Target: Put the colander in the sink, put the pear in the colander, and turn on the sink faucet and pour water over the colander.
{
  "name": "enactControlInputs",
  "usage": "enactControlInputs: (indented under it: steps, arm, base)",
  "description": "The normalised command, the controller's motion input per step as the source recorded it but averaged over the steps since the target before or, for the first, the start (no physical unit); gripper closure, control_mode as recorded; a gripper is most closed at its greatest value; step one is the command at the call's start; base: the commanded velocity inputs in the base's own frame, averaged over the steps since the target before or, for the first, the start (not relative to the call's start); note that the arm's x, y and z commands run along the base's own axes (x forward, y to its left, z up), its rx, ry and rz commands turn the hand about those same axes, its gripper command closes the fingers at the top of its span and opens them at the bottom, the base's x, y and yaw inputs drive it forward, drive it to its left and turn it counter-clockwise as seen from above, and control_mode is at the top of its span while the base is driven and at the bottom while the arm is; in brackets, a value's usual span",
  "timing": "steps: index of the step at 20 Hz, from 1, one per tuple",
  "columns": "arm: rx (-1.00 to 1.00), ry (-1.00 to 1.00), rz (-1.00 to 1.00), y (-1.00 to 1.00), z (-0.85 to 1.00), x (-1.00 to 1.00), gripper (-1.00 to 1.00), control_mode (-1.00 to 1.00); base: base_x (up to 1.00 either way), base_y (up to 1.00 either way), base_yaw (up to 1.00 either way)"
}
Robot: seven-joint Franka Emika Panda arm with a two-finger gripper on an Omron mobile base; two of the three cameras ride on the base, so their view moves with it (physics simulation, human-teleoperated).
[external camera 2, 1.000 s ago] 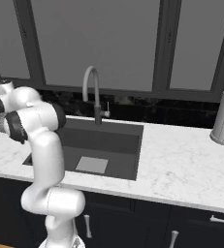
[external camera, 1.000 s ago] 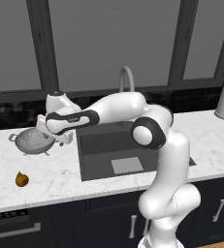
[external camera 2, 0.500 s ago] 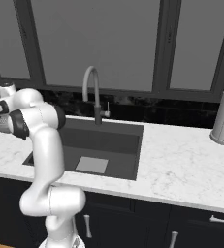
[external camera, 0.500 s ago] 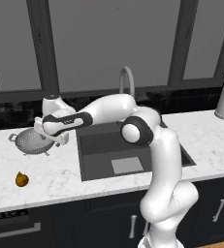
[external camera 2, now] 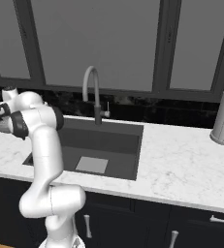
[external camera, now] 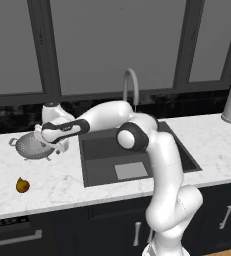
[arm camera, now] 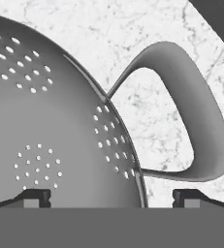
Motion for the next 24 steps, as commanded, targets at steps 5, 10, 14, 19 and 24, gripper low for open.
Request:
enactControlInputs:
  steps: [5, 10, 14, 19, 24]
  arm:
    - [0.01, 0.00, 0.00, 0.08, -0.34, 0.07, -1.00, -1.00]
    - [0.00, 0.05, 0.00, 0.02, -0.35, 0.00, 1.00, -1.00]
    - [0.00, 0.06, -0.02, -0.06, -0.24, -0.03, 1.00, -1.00]
    - [0.05, 0.00, 0.00, -0.13, 0.06, -0.14, 1.00, -1.00]
    - [0.07, 0.00, 0.00, -0.21, 0.46, -0.37, 1.00, -1.00]
  base:
    - [0.00, 0.00, 0.00]
    - [0.00, 0.00, 0.00]
    - [0.00, 0.00, 0.00]
    - [0.00, 0.00, 0.00]
    - [0.00, 0.00, 0.00]
